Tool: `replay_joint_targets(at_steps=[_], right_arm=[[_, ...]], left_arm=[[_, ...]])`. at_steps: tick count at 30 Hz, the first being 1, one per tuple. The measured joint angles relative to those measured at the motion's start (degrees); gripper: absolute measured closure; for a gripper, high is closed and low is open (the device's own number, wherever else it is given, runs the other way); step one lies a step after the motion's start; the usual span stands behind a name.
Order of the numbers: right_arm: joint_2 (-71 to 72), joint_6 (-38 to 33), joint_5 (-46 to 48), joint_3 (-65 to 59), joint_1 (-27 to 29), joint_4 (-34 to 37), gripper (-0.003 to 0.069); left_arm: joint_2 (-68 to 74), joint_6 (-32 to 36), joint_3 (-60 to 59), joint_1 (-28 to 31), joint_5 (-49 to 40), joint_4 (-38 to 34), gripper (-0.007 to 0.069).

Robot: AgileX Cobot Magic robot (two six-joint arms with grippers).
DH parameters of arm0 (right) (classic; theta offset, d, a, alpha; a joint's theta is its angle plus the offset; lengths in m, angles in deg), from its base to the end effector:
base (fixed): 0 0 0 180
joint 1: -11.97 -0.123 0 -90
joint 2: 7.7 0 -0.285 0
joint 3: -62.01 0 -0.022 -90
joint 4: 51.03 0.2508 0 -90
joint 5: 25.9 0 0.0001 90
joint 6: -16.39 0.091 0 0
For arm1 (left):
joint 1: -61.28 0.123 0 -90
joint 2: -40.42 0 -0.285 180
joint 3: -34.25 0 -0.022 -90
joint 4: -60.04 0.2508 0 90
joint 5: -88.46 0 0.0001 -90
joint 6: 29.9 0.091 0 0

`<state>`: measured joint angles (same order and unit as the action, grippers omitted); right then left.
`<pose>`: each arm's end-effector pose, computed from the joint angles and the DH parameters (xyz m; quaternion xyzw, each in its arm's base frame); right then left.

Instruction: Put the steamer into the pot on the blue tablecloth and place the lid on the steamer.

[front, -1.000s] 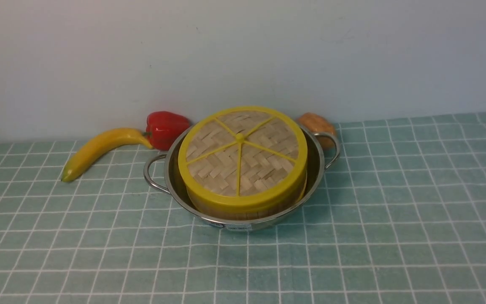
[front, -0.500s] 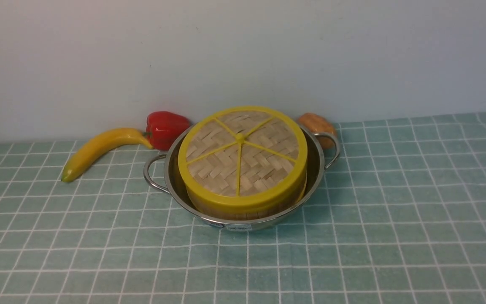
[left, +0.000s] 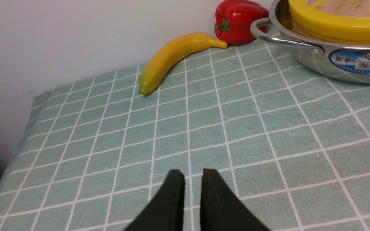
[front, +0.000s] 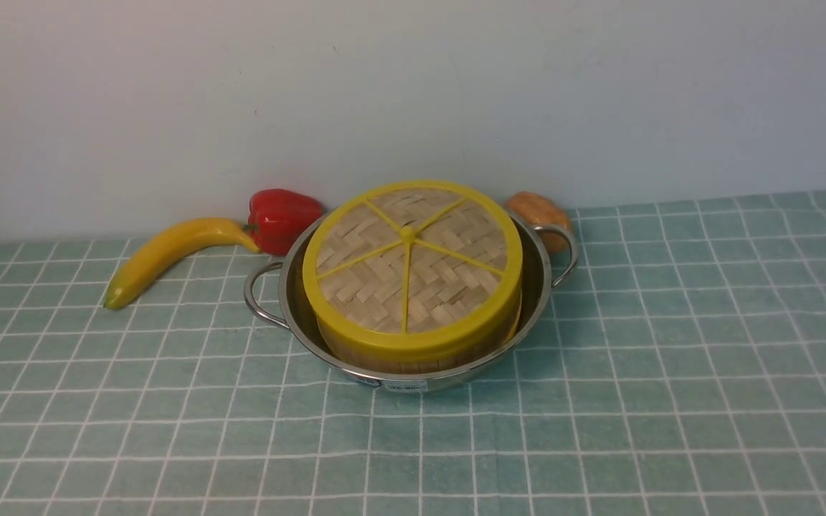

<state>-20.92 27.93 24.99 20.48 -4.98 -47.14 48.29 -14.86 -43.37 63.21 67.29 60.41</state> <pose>0.0007 0.0052 0.3264 -0.0364 0.7954 0.1815 0.5771 0.0531 0.0020 0.1775 0.0933 0.7966 0.0908 0.5903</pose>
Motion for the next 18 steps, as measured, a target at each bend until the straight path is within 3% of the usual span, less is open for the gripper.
replay_joint_targets(at_steps=[3, 9, 18], right_arm=[[0.0, -0.1, -12.0, -3.2, 6.2, -3.1, 0.0517], [-0.1, -0.2, -25.5, -19.2, 15.4, -7.4, 0.0498], [-0.2, -0.4, -51.6, -35.9, 18.2, -12.3, 0.0478]], left_arm=[[0.0, 0.0, 0.0, 0.0, 0.0, 0.0, 0.0539], [0.0, 0.0, 0.0, 0.0, 0.0, 0.0, 0.0529], [0.0, 0.0, 0.0, 0.0, 0.0, 0.0, 0.0514]])
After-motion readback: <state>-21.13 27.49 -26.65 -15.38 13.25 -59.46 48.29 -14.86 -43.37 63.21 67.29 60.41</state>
